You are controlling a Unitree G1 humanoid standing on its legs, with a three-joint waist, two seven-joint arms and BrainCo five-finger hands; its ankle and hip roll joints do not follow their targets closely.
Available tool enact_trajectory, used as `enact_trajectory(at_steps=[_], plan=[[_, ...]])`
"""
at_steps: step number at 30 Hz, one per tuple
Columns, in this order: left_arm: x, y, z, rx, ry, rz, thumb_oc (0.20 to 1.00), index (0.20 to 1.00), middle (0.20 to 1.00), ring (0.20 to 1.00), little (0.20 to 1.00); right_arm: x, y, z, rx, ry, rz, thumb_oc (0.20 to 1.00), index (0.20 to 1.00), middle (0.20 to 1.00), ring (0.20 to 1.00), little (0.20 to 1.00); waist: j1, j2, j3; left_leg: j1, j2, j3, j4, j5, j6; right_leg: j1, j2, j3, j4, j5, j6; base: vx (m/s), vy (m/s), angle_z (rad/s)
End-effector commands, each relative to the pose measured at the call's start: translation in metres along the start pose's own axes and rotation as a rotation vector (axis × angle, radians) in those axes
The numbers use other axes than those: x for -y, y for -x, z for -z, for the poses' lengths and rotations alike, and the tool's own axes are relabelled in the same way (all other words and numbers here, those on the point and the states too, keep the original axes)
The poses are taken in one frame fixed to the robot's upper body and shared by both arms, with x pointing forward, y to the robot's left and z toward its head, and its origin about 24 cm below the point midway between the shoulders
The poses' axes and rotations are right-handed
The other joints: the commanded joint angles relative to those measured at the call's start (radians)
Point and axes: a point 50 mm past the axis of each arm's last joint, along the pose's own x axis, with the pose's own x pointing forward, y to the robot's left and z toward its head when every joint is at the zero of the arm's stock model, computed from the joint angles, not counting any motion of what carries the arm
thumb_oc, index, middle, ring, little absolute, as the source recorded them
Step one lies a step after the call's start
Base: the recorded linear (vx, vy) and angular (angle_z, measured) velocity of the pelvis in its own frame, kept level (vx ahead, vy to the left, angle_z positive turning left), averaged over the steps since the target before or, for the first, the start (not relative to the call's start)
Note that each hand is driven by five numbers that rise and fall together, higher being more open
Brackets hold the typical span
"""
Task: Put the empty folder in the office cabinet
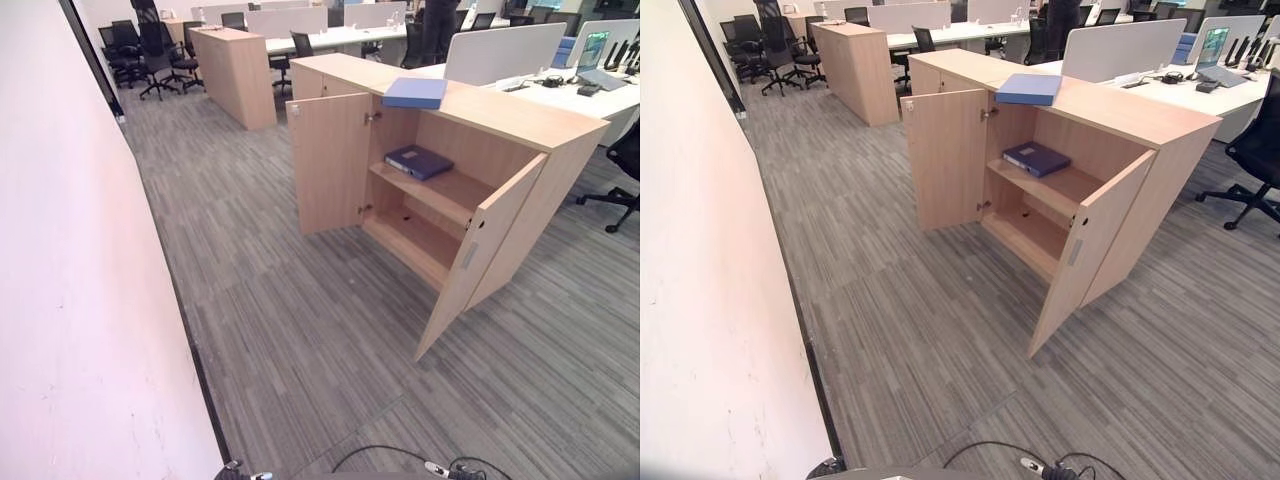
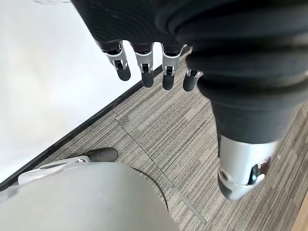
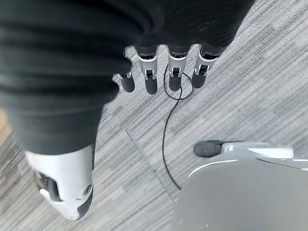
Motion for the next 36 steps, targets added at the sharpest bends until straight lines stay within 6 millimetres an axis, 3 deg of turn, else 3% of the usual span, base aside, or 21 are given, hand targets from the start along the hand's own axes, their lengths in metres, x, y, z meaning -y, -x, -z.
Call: enact_trajectory(at_steps=[1, 4, 5, 6, 7, 8, 10, 12, 13, 14, 15, 19, 20, 23, 25, 28, 30, 32, 33, 35, 36], plan=[[0.015, -0.005, -0.028, 0.062, 0.004, 0.013, 1.000, 1.000, 1.000, 1.000, 1.000, -0.023, -0.002, -0.028, 0.060, 0.002, -0.051, 1.000, 1.000, 1.000, 1.000, 1.000, 0.005, -0.047, 0.055, -0.054, -0.041, 0.031, 0.052, -0.061, 0.022, -0.020, 0.029, -0.015, 0.073, -0.076, -0.020, -0.07, -0.116, 0.07], [0.015, -0.006, -0.036, 0.086, 0.002, 0.011, 1.000, 1.000, 1.000, 1.000, 1.000, -0.022, -0.002, -0.032, 0.072, 0.004, -0.046, 1.000, 1.000, 1.000, 1.000, 1.000, 0.002, -0.062, 0.081, -0.135, -0.019, 0.064, 0.210, -0.099, -0.001, -0.030, 0.021, -0.032, 0.114, -0.104, -0.036, -0.04, -0.096, 0.21], [0.015, -0.006, -0.039, 0.101, -0.018, 0.015, 1.000, 1.000, 1.000, 1.000, 1.000, -0.018, -0.003, -0.035, 0.077, 0.016, -0.036, 1.000, 1.000, 1.000, 1.000, 1.000, 0.008, -0.068, 0.109, -0.225, 0.016, 0.113, 0.389, -0.059, -0.010, -0.020, 0.012, -0.048, 0.140, -0.124, -0.056, -0.02, -0.118, 0.47], [0.015, -0.006, -0.039, 0.101, -0.018, 0.015, 1.000, 1.000, 1.000, 1.000, 1.000, -0.018, -0.003, -0.035, 0.077, 0.015, -0.036, 1.000, 1.000, 1.000, 1.000, 1.000, 0.008, -0.067, 0.108, -0.230, 0.018, 0.112, 0.395, -0.061, -0.010, -0.023, 0.014, -0.048, 0.140, -0.125, -0.056, 0.07, -0.145, 0.51], [0.014, -0.006, -0.039, 0.096, -0.019, 0.006, 1.000, 1.000, 1.000, 1.000, 1.000, -0.014, -0.003, -0.037, 0.077, 0.019, -0.020, 1.000, 1.000, 1.000, 1.000, 1.000, 0.013, -0.070, 0.119, -0.292, 0.039, 0.138, 0.509, -0.009, -0.003, -0.014, 0.014, -0.054, 0.151, -0.142, -0.072, 0.12, -0.089, 0.36], [0.013, -0.006, -0.037, 0.092, -0.007, 0.001, 1.000, 1.000, 1.000, 1.000, 1.000, -0.013, -0.003, -0.037, 0.075, 0.022, -0.017, 1.000, 1.000, 1.000, 1.000, 1.000, 0.014, -0.070, 0.117, -0.317, 0.048, 0.151, 0.521, 0.005, -0.002, -0.013, 0.013, -0.057, 0.156, -0.148, -0.073, 0.19, -0.095, 0.29], [0.012, -0.005, -0.033, 0.077, 0.012, -0.003, 1.000, 1.000, 1.000, 1.000, 1.000, -0.011, -0.003, -0.036, 0.071, 0.029, -0.015, 1.000, 1.000, 1.000, 1.000, 1.000, 0.019, -0.073, 0.113, -0.346, 0.053, 0.165, 0.503, 0.011, 0.001, -0.008, 0.007, -0.058, 0.158, -0.155, -0.072, 0.13, -0.013, 0.00], [0.010, -0.005, -0.027, 0.055, 0.036, -0.009, 1.000, 1.000, 1.000, 1.000, 1.000, -0.010, -0.003, -0.033, 0.061, 0.041, -0.013, 1.000, 1.000, 1.000, 1.000, 1.000, 0.033, -0.074, 0.106, -0.363, 0.058, 0.168, 0.397, 0.019, 0.002, 0.006, 0.001, -0.061, 0.148, -0.167, -0.064, 0.18, 0.036, -0.10], [0.009, -0.004, -0.024, 0.046, 0.044, -0.010, 1.000, 1.000, 1.000, 1.000, 1.000, -0.008, -0.003, -0.031, 0.055, 0.044, -0.009, 1.000, 1.000, 1.000, 1.000, 1.000, 0.039, -0.065, 0.102, -0.361, 0.057, 0.163, 0.333, 0.035, -0.005, 0.014, 0.003, -0.062, 0.142, -0.172, -0.059, 0.34, 0.125, -0.14], [0.010, -0.004, -0.020, 0.033, 0.055, -0.013, 1.000, 1.000, 1.000, 1.000, 1.000, -0.005, -0.004, -0.029, 0.044, 0.046, 0.004, 1.000, 1.000, 1.000, 1.000, 1.000, 0.052, -0.044, 0.100, -0.376, 0.057, 0.141, 0.178, 0.109, -0.028, 0.049, 0.008, -0.063, 0.129, -0.187, -0.049, 0.36, 0.151, -0.04], [0.010, -0.004, -0.018, 0.028, 0.063, -0.013, 1.000, 1.000, 1.000, 1.000, 1.000, -0.004, -0.003, -0.028, 0.040, 0.043, 0.009, 1.000, 1.000, 1.000, 1.000, 1.000, 0.055, -0.036, 0.100, -0.387, 0.057, 0.138, 0.120, 0.124, -0.033, 0.069, 0.006, -0.062, 0.123, -0.198, -0.044, 0.38, 0.163, 0.21], [0.013, -0.002, -0.006, -0.007, 0.086, -0.015, 1.000, 1.000, 1.000, 1.000, 1.000, -0.002, -0.003, -0.025, 0.033, 0.047, 0.014, 1.000, 1.000, 1.000, 1.000, 1.000, 0.071, -0.020, 0.090, -0.384, 0.055, 0.132, 0.038, 0.161, -0.043, 0.125, -0.007, -0.042, 0.109, -0.215, -0.027, 0.28, 0.143, 0.25], [0.013, 0.000, 0.002, -0.037, 0.098, -0.014, 1.000, 1.000, 1.000, 1.000, 1.000, -0.004, -0.003, -0.022, 0.022, 0.052, 0.006, 1.000, 1.000, 1.000, 1.000, 1.000, 0.078, -0.005, 0.066, -0.358, 0.052, 0.122, 0.004, 0.197, -0.042, 0.146, -0.012, -0.029, 0.102, -0.222, -0.015, 0.36, 0.200, -0.04], [0.013, 0.001, 0.010, -0.059, 0.106, -0.014, 1.000, 1.000, 1.000, 1.000, 1.000, -0.006, -0.003, -0.017, 0.009, 0.046, -0.004, 1.000, 1.000, 1.000, 1.000, 1.000, 0.087, -0.007, 0.035, -0.336, 0.026, 0.120, 0.003, 0.190, -0.028, 0.160, -0.045, -0.028, 0.104, -0.217, 0.009, 0.43, 0.301, -0.61], [0.010, 0.001, 0.009, -0.057, 0.114, -0.018, 1.000, 1.000, 1.000, 1.000, 1.000, -0.008, -0.002, -0.014, -0.002, 0.052, -0.020, 1.000, 1.000, 1.000, 1.000, 1.000, 0.097, -0.013, 0.010, -0.289, -0.030, 0.113, 0.002, 0.157, 0.010, 0.137, -0.101, -0.024, 0.193, -0.166, 0.049, 0.38, 0.319, -0.51], [0.007, -0.001, 0.001, -0.024, 0.104, -0.022, 1.000, 1.000, 1.000, 1.000, 1.000, -0.008, -0.003, -0.021, 0.022, 0.063, -0.020, 1.000, 1.000, 1.000, 1.000, 1.000, 0.101, -0.012, 0.016, -0.226, -0.096, 0.111, 0.002, 0.107, 0.067, 0.052, -0.174, -0.031, 0.444, -0.010, 0.074, 0.23, 0.318, 0.15], [0.003, -0.002, -0.008, 0.008, 0.077, -0.024, 1.000, 1.000, 1.000, 1.000, 1.000, -0.009, -0.004, -0.035, 0.066, 0.089, -0.021, 1.000, 1.000, 1.000, 1.000, 1.000, 0.089, 0.011, 0.042, -0.154, -0.146, 0.095, 0.002, 0.059, 0.121, -0.036, -0.233, -0.076, 0.699, 0.132, 0.057, 0.23, 0.397, 0.17], [0.002, -0.002, -0.009, 0.010, 0.069, -0.023, 1.000, 1.000, 1.000, 1.000, 1.000, -0.011, -0.004, -0.037, 0.074, 0.103, -0.028, 1.000, 1.000, 1.000, 1.000, 1.000, 0.085, 0.003, 0.052, -0.122, -0.167, 0.095, 0.002, 0.030, 0.127, -0.061, -0.264, -0.090, 0.764, 0.117, 0.072, 0.24, 0.245, 0.62], [0.001, -0.003, -0.010, 0.016, 0.055, -0.020, 1.000, 1.000, 1.000, 1.000, 1.000, -0.014, -0.004, -0.042, 0.093, 0.120, -0.037, 1.000, 1.000, 1.000, 1.000, 1.000, 0.079, 0.013, 0.061, -0.087, -0.163, 0.095, 0.002, 0.005, 0.126, -0.098, -0.284, -0.154, 0.765, 0.066, 0.068, 0.30, 0.169, 0.38], [-0.001, -0.003, -0.013, 0.023, 0.050, -0.021, 1.000, 1.000, 1.000, 1.000, 1.000, -0.016, -0.003, -0.047, 0.107, 0.134, -0.045, 1.000, 1.000, 1.000, 1.000, 1.000, 0.068, 0.028, 0.077, -0.065, -0.138, 0.078, 0.002, 0.001, 0.113, -0.136, -0.247, -0.200, 0.680, -0.027, 0.043, 0.17, 0.011, -0.11], [-0.001, -0.003, -0.013, 0.024, 0.050, -0.020, 1.000, 1.000, 1.000, 1.000, 1.000, -0.016, -0.004, -0.049, 0.114, 0.134, -0.044, 1.000, 1.000, 1.000, 1.000, 1.000, 0.063, 0.040, 0.085, -0.069, -0.122, 0.072, 0.002, 0.015, 0.112, -0.148, -0.224, -0.225, 0.609, -0.024, 0.027, 0.09, -0.069, -0.16]])
